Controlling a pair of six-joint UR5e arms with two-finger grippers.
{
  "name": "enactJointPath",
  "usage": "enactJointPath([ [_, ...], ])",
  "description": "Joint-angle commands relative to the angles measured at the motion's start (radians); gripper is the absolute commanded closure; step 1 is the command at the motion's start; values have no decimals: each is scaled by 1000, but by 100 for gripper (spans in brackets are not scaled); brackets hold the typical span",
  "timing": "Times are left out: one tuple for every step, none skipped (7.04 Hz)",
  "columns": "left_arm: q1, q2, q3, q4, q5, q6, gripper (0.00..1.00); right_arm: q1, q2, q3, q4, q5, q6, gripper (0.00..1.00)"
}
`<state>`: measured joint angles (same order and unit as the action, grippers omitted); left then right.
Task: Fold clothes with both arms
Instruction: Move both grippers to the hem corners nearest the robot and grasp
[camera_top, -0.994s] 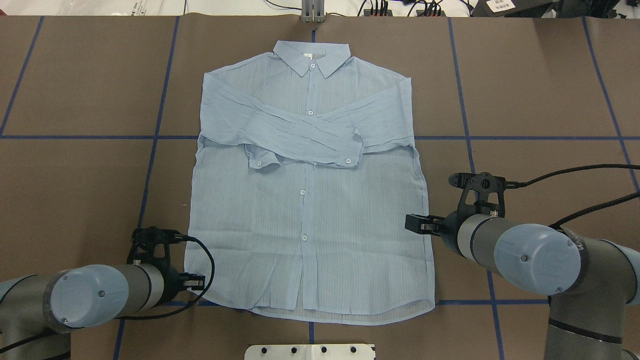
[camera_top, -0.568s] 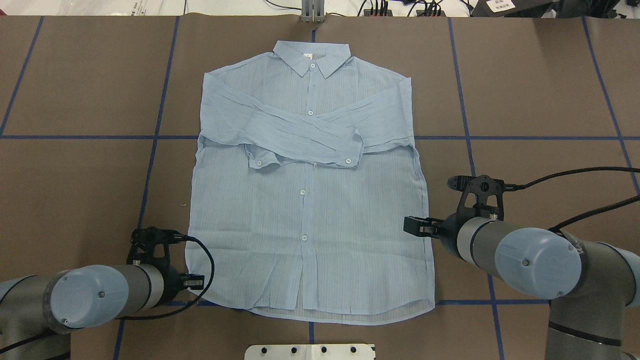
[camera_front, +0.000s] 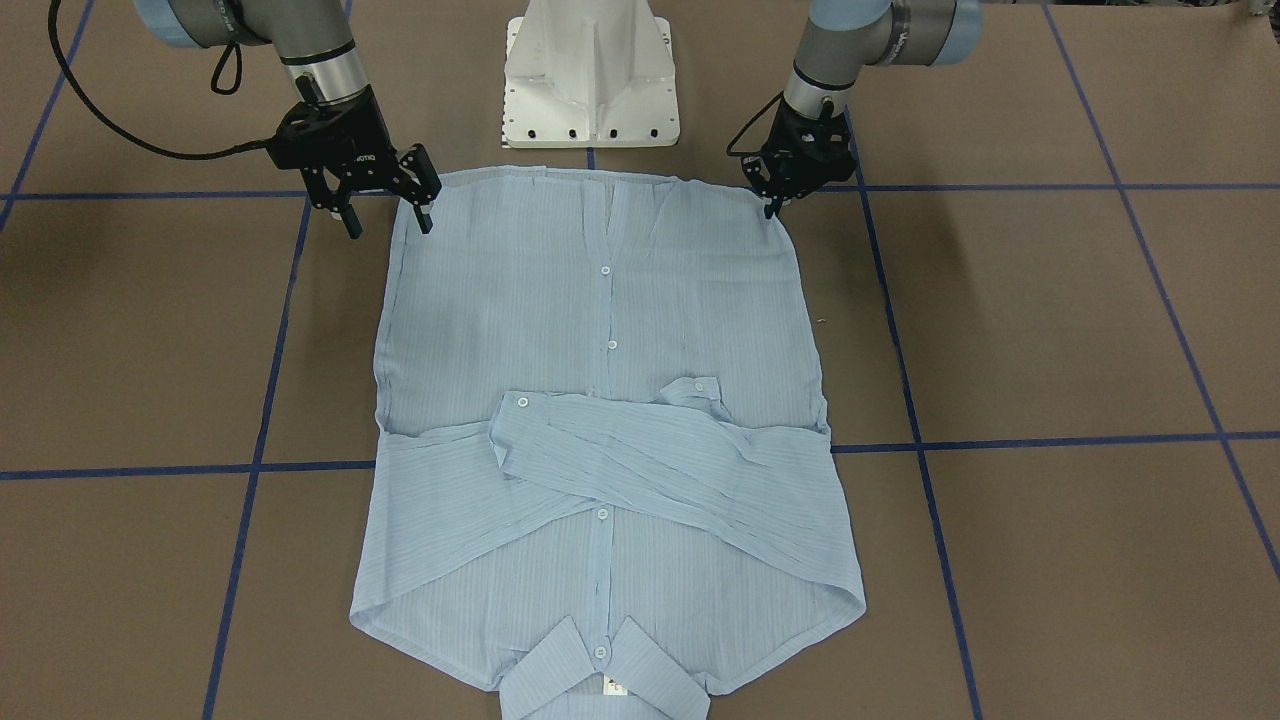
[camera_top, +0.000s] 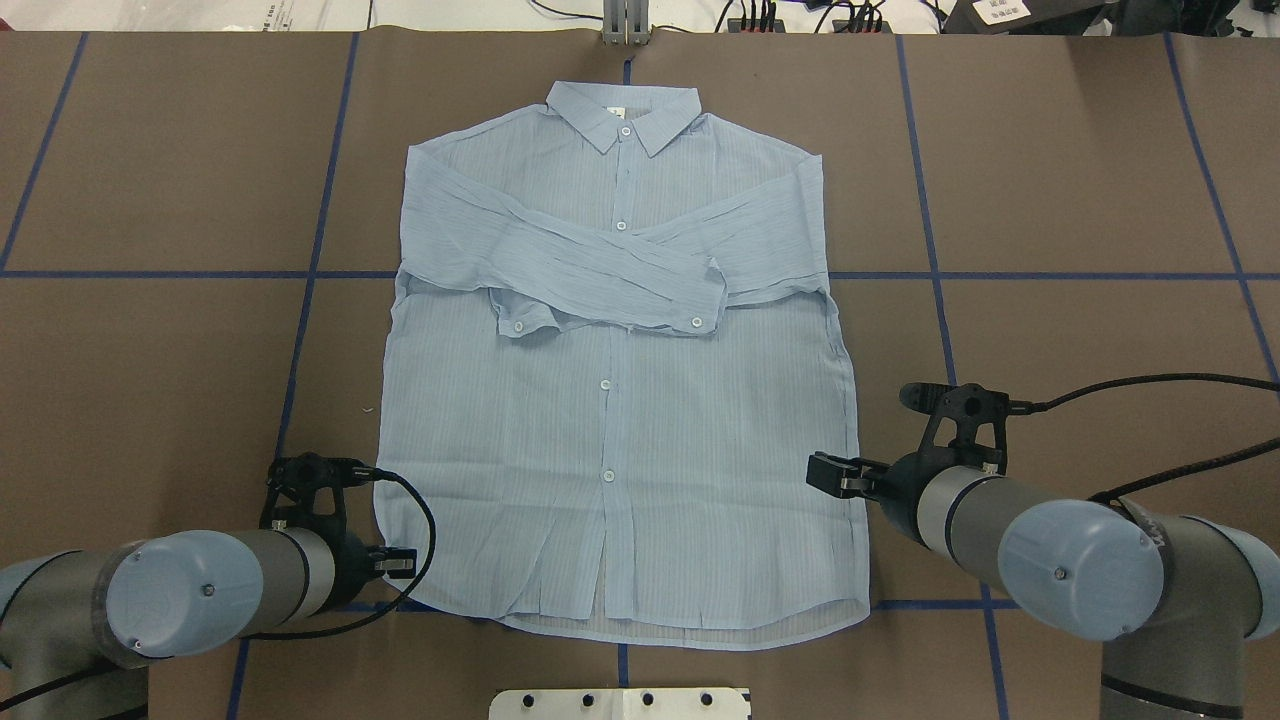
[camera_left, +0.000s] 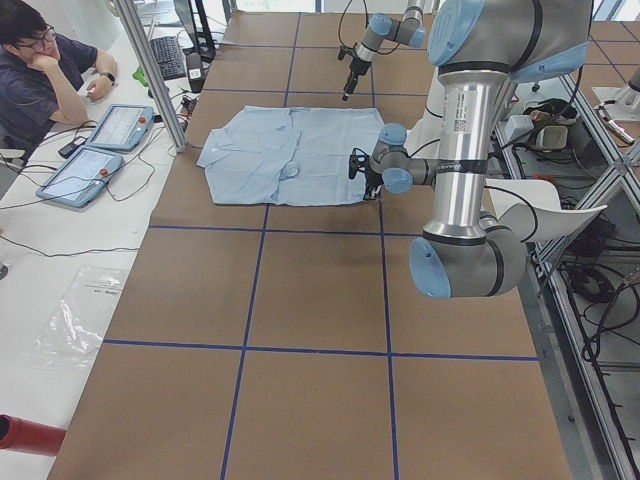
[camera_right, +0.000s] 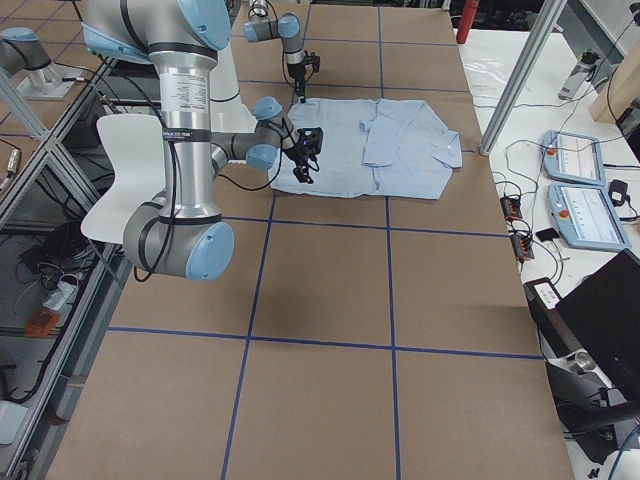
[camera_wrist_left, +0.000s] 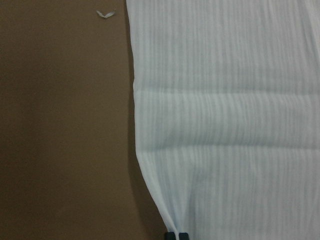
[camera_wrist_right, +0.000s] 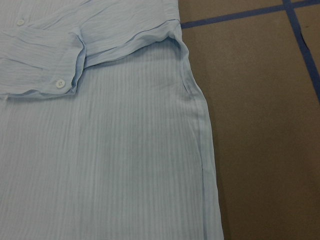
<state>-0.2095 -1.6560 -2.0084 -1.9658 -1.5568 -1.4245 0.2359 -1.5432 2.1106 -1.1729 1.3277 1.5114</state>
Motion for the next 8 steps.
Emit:
enactJointPath([
  [9, -8, 0, -4, 23, -60, 100, -111, -5, -1, -2, -131, 70, 12],
  [19, -13, 0, -4, 61, -60, 100, -148, -8, -1, -10, -137, 123, 22],
  [30, -13, -1, -5, 66, -62, 100, -192, -30, -3, -16, -174, 136, 28],
  [39, -13, 0, -5, 79, -62, 100, -226, -37, -1, -58, -201, 145, 32],
  [39, -13, 0, -5, 95, -62, 100, -251, -37, -1, -97, -205, 177, 35],
  [39, -11, 0, -5, 96, -62, 100, -272, -41, 0, -123, -212, 182, 40],
  [41, -11, 0, -4, 98, -62, 100, -285, -44, 0, -129, -216, 191, 43],
  [44, -11, 0, -4, 121, -62, 100, -296, -44, 0, -129, -220, 193, 44],
])
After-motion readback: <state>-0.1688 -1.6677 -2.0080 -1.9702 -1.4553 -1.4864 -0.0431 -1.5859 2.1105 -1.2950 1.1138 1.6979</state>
